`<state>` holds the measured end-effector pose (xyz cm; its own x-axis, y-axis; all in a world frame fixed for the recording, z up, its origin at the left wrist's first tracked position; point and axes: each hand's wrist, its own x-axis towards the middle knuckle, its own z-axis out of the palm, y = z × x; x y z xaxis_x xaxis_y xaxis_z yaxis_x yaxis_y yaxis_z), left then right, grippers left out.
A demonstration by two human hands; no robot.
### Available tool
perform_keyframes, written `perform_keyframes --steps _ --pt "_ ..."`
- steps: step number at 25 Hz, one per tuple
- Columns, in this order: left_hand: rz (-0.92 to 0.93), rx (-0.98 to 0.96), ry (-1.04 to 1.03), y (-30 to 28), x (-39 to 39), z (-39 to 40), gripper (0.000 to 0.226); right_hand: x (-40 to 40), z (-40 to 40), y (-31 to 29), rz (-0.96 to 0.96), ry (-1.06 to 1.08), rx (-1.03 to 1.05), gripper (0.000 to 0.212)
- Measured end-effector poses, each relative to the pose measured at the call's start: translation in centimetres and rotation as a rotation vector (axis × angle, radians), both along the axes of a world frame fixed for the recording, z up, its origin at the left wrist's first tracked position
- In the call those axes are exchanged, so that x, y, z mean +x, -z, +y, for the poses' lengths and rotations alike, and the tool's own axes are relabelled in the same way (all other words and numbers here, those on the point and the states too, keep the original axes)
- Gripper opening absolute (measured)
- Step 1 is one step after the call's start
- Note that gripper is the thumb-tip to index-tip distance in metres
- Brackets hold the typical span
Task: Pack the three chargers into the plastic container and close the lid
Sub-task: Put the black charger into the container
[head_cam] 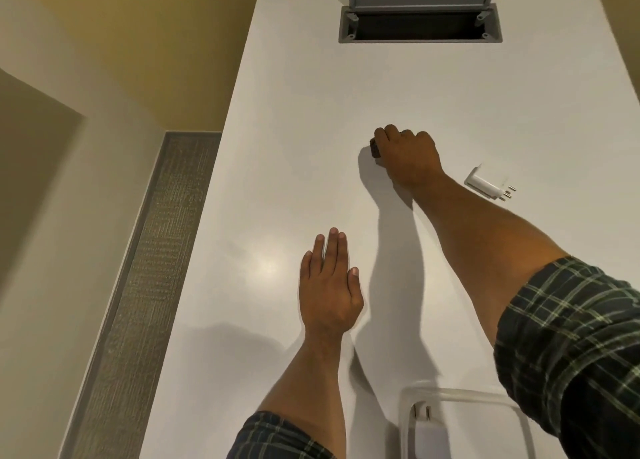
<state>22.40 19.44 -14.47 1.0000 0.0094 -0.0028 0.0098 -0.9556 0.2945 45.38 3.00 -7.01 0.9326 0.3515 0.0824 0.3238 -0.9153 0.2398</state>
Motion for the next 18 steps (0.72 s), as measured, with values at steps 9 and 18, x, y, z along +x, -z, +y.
perform_keyframes --steps 9,18 --pt "0.069 0.058 0.027 -0.9 -0.3 0.3 0.06 -11.3 -1.9 -1.6 -0.195 -0.009 0.304 0.04" --pt "0.161 0.056 0.081 -1.8 -11.0 0.8 0.062 -20.9 -2.7 -5.0 -0.055 0.071 0.619 0.047"
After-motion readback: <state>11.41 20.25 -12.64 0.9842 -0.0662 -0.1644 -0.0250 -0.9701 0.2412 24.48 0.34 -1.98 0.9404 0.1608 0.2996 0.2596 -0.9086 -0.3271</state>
